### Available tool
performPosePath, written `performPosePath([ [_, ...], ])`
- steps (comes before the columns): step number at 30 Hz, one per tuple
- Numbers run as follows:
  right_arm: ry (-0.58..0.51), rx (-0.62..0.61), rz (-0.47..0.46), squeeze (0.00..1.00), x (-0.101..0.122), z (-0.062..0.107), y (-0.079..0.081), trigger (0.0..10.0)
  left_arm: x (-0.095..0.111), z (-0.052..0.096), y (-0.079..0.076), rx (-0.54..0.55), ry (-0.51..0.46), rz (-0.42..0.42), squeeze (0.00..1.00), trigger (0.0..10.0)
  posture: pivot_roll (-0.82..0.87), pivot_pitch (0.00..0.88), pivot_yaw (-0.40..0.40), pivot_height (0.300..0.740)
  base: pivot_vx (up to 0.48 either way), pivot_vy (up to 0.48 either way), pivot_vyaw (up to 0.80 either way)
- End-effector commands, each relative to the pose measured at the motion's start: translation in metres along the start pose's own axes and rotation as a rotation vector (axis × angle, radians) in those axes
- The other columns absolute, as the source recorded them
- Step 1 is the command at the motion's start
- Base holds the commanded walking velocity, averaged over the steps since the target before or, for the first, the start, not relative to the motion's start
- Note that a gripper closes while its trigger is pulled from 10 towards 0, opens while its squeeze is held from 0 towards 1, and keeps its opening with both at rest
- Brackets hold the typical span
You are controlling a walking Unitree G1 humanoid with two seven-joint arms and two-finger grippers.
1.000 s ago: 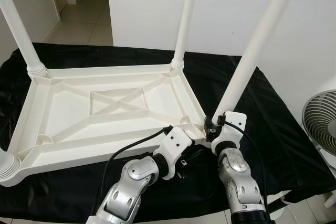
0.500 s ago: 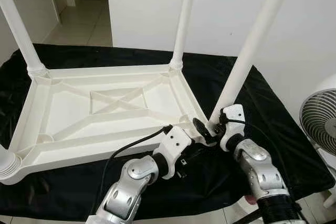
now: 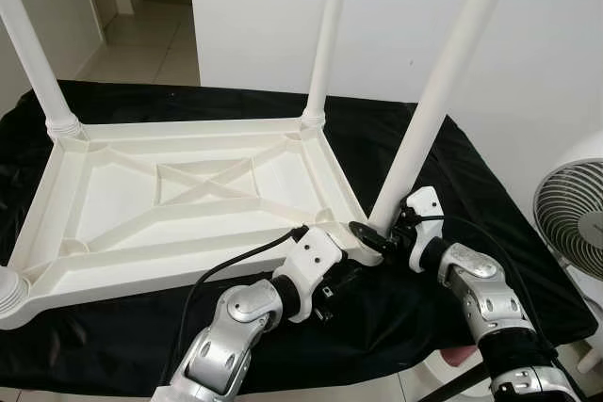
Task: Building children table
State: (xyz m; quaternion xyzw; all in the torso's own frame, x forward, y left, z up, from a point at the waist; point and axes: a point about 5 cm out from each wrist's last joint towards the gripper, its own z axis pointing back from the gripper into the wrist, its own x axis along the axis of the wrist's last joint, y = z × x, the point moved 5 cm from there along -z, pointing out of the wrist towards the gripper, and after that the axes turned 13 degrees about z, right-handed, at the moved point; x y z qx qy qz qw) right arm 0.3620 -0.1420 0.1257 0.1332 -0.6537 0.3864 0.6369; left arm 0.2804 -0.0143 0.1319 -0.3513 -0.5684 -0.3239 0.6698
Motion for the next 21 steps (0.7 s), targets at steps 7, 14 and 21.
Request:
performPosePath([
  [7, 0.033, -0.044, -0.121, 0.0, -0.017, -0.003, 0.002, 0.0, 0.001, 0.003, 0.003, 0.057, -0.009, 0.011, 0.0, 10.0, 0.06, 0.027, -0.094, 0.74, 0.0, 0.0, 0.0],
  [14, 0.108, -0.347, -0.13, 0.0, -0.026, 0.001, -0.023, 0.0, 0.001, 0.004, 0.004, 0.062, -0.01, 0.019, 0.0, 10.0, 0.05, 0.05, -0.083, 0.74, 0.0, 0.0, 0.0],
  [21, 0.152, -0.541, -0.152, 0.0, -0.033, 0.01, -0.029, 0.0, 0.001, 0.005, 0.005, 0.063, -0.006, 0.018, 0.0, 10.0, 0.04, 0.057, -0.071, 0.74, 0.0, 0.0, 0.0],
])
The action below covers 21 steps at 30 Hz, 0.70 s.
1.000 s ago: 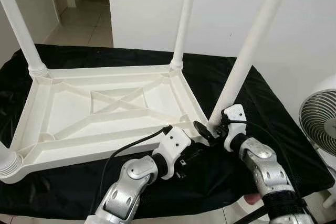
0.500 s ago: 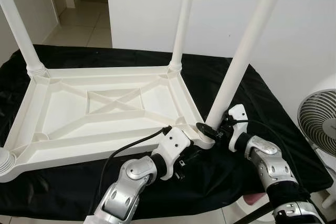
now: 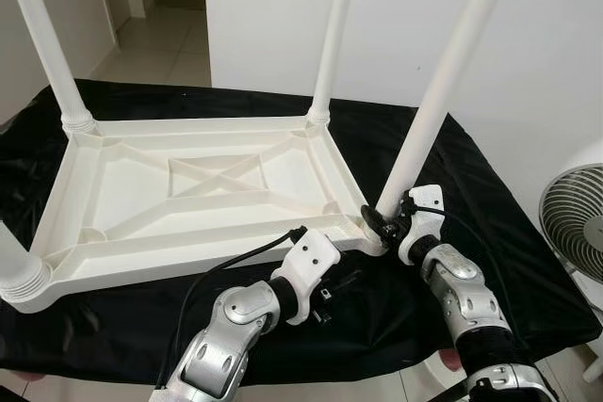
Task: Building children table
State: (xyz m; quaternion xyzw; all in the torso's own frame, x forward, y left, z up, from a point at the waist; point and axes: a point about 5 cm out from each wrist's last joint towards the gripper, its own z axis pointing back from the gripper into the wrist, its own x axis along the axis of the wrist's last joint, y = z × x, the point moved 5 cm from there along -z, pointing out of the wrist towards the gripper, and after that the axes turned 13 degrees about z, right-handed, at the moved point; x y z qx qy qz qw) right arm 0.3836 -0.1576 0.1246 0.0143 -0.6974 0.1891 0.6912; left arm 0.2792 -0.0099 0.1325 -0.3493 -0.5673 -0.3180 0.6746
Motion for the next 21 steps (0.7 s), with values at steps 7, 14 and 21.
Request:
performPosePath([
  [7, 0.143, -0.321, -0.039, 0.0, -0.031, 0.017, -0.025, 0.0, -0.001, 0.001, 0.004, 0.053, -0.005, 0.008, 0.0, 10.0, 0.04, 0.059, -0.073, 0.74, 0.0, 0.0, 0.0],
  [14, 0.198, -0.518, -0.063, 0.0, -0.036, 0.027, -0.04, 0.0, 0.001, 0.002, 0.008, 0.067, -0.01, 0.01, 0.0, 10.0, 0.04, 0.057, -0.075, 0.74, 0.0, 0.0, 0.0],
  [21, 0.149, -0.457, -0.006, 0.0, -0.023, 0.019, -0.035, 10.0, 0.0, 0.002, 0.01, 0.071, 0.0, 0.005, 0.0, 10.0, 0.04, 0.055, -0.072, 0.74, 0.0, 0.0, 0.0],
])
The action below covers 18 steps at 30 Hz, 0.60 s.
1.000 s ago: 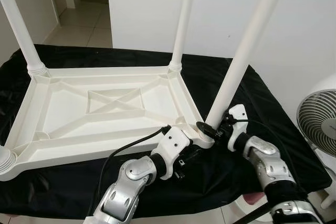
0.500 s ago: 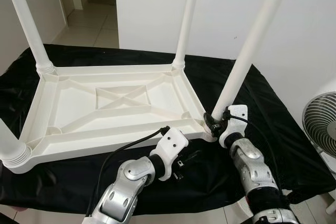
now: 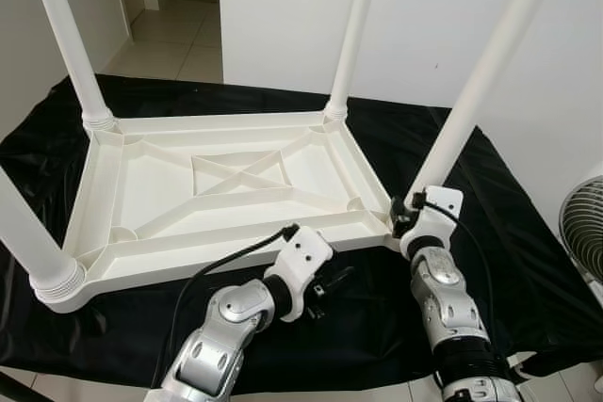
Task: Building children table
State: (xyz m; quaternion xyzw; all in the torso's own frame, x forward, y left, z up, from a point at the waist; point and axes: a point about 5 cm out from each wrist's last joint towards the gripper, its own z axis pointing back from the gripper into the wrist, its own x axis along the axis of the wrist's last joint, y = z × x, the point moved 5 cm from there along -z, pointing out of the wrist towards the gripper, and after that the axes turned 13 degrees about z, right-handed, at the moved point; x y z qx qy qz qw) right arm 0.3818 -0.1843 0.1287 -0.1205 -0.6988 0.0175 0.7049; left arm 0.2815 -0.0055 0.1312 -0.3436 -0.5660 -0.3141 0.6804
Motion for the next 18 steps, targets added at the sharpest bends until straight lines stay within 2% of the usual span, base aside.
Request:
performPosePath([
  [1, 0.063, -0.024, 0.067, 1.0, -0.019, 0.003, -0.013, 10.0, 0.002, -0.001, 0.006, 0.058, -0.01, 0.0, 0.0, 10.0, 0.04, 0.055, -0.072, 0.74, 0.0, 0.0, 0.0],
  [8, 0.016, 0.006, 0.038, 1.0, -0.011, 0.006, -0.012, 10.0, 0.003, -0.001, 0.008, 0.064, -0.011, -0.003, 0.0, 10.0, 0.04, 0.056, -0.076, 0.74, 0.0, 0.0, 0.0],
  [11, -0.086, 0.043, 0.045, 1.0, 0.003, 0.02, -0.011, 10.0, 0.003, 0.0, 0.016, 0.093, -0.009, -0.002, 0.0, 10.0, 0.04, 0.06, -0.077, 0.74, 0.0, 0.0, 0.0],
  [16, -0.123, 0.039, 0.074, 1.0, 0.004, 0.036, -0.018, 10.0, 0.001, 0.0, 0.027, 0.136, 0.013, -0.009, 0.0, 10.0, 0.03, 0.063, -0.07, 0.74, 0.0, 0.0, 0.0],
  [17, -0.14, 0.05, 0.037, 0.0, 0.005, 0.044, -0.021, 10.0, -0.003, -0.001, 0.034, 0.17, 0.033, -0.01, 0.0, 10.0, 0.03, 0.064, -0.063, 0.74, 0.0, 0.0, 0.0],
  [18, -0.153, 0.07, -0.002, 0.0, 0.007, 0.052, -0.021, 10.0, -0.005, -0.001, 0.04, 0.202, 0.048, -0.011, 0.0, 10.0, 0.03, 0.064, -0.063, 0.74, 0.0, 0.0, 0.0],
])
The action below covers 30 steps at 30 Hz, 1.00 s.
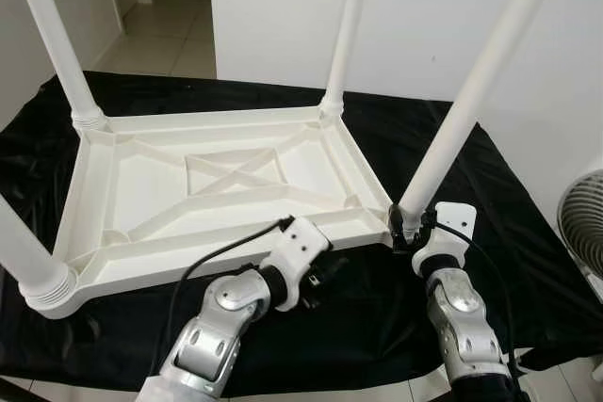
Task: Building children table
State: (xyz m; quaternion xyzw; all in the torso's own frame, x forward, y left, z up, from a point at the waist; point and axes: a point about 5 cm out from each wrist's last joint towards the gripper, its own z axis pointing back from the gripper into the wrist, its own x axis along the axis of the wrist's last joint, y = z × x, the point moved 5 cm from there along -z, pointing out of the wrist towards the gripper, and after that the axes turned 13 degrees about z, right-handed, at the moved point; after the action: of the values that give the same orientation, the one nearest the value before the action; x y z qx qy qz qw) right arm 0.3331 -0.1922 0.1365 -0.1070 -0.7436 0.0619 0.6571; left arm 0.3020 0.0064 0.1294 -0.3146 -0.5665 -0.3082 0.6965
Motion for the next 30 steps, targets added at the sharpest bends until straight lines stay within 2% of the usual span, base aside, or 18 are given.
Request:
performPosePath([
  [1, -0.013, -0.001, -0.036, 0.0, 0.002, 0.005, -0.004, 10.0, -0.006, 0.0, 0.017, 0.144, 0.018, 0.006, 0.0, 10.0, 0.03, 0.064, -0.063, 0.74, 0.0, 0.0, 0.0],
  [4, -0.048, 0.045, -0.081, 0.0, 0.009, 0.017, -0.001, 10.0, -0.01, -0.001, 0.025, 0.176, 0.038, 0.014, 0.0, 10.0, 0.01, 0.063, -0.049, 0.74, 0.0, 0.0, 0.0],
  [8, -0.061, 0.164, -0.103, 0.0, 0.011, 0.046, 0.01, 10.0, -0.015, -0.004, 0.037, 0.199, 0.077, 0.003, 0.0, 10.0, -0.04, 0.064, -0.018, 0.74, 0.0, 0.0, 0.0],
  [10, -0.06, 0.17, -0.101, 0.0, 0.011, 0.049, 0.011, 10.0, -0.016, -0.004, 0.037, 0.193, 0.081, -0.004, 0.0, 10.0, -0.04, 0.064, -0.018, 0.74, 0.0, 0.0, 0.0],
  [12, -0.061, 0.168, -0.104, 0.0, 0.014, 0.055, 0.008, 10.0, -0.012, -0.004, 0.046, 0.198, 0.082, -0.044, 0.0, 10.0, -0.05, 0.062, -0.001, 0.74, 0.0, 0.0, 0.0],
  [15, -0.059, 0.157, -0.108, 0.0, 0.014, 0.056, 0.006, 10.0, -0.004, -0.004, 0.047, 0.18, 0.065, -0.087, 0.0, 10.0, -0.06, 0.059, 0.006, 0.74, 0.0, 0.0, 0.0],
  [17, -0.056, 0.157, -0.109, 0.0, 0.013, 0.058, 0.006, 10.0, 0.0, -0.003, 0.047, 0.16, 0.05, -0.078, 0.0, 10.0, -0.06, 0.055, 0.014, 0.74, 0.0, 0.0, 0.0],
  [18, -0.053, 0.157, -0.109, 0.0, 0.012, 0.059, 0.006, 10.0, 0.003, -0.002, 0.046, 0.146, 0.041, -0.069, 0.58, 10.0, -0.06, 0.055, 0.014, 0.74, 0.0, 0.0, 0.0],
  [19, -0.049, 0.163, -0.111, 0.0, 0.011, 0.06, 0.007, 10.0, 0.005, 0.0, 0.046, 0.133, 0.035, -0.054, 1.0, 10.0, -0.06, 0.052, 0.021, 0.74, 0.0, 0.0, 0.0],
  [22, -0.041, 0.176, -0.116, 0.0, 0.009, 0.063, 0.01, 10.0, 0.007, 0.003, 0.043, 0.093, 0.044, -0.07, 1.0, 10.0, -0.06, 0.049, 0.024, 0.74, 0.0, 0.0, 0.0],
  [25, -0.035, 0.213, -0.126, 0.0, 0.008, 0.066, 0.016, 10.0, 0.007, 0.004, 0.048, 0.119, 0.051, -0.11, 1.0, 10.0, -0.06, 0.049, 0.028, 0.74, 0.0, 0.0, 0.0],
  [26, -0.023, 0.264, -0.132, 0.0, 0.005, 0.072, 0.023, 10.0, 0.007, 0.004, 0.049, 0.119, 0.047, -0.119, 0.16, 10.0, -0.06, 0.052, 0.029, 0.74, 0.0, 0.0, 0.0],
  [29, -0.013, 0.292, -0.136, 0.0, 0.003, 0.076, 0.026, 10.0, 0.007, 0.004, 0.049, 0.114, 0.044, -0.117, 0.16, 10.0, -0.06, 0.052, 0.029, 0.74, 0.0, 0.0, 0.0],
  [30, -0.005, 0.299, -0.132, 0.0, 0.001, 0.077, 0.026, 10.0, 0.007, 0.005, 0.049, 0.114, 0.044, -0.113, 0.0, 10.0, -0.06, 0.053, 0.029, 0.74, 0.0, 0.0, 0.0],
])
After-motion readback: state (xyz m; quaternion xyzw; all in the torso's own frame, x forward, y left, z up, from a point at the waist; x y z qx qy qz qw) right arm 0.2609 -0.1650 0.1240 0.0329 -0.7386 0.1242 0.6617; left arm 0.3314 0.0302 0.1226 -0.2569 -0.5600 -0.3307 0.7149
